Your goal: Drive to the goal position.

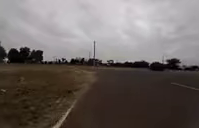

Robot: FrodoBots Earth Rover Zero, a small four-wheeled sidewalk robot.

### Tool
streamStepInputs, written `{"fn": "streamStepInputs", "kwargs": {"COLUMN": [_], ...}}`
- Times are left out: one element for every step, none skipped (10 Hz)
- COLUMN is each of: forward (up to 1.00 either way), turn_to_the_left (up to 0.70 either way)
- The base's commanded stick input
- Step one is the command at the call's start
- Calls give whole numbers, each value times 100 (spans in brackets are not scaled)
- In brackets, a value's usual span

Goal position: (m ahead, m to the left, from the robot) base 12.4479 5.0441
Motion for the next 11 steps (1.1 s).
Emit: {"fn": "streamStepInputs", "kwargs": {"forward": [85,85,85,85,85,85,85,85,85,85,85], "turn_to_the_left": [0,0,-9,-19,0,0,-1,0,0,-16,-23]}}
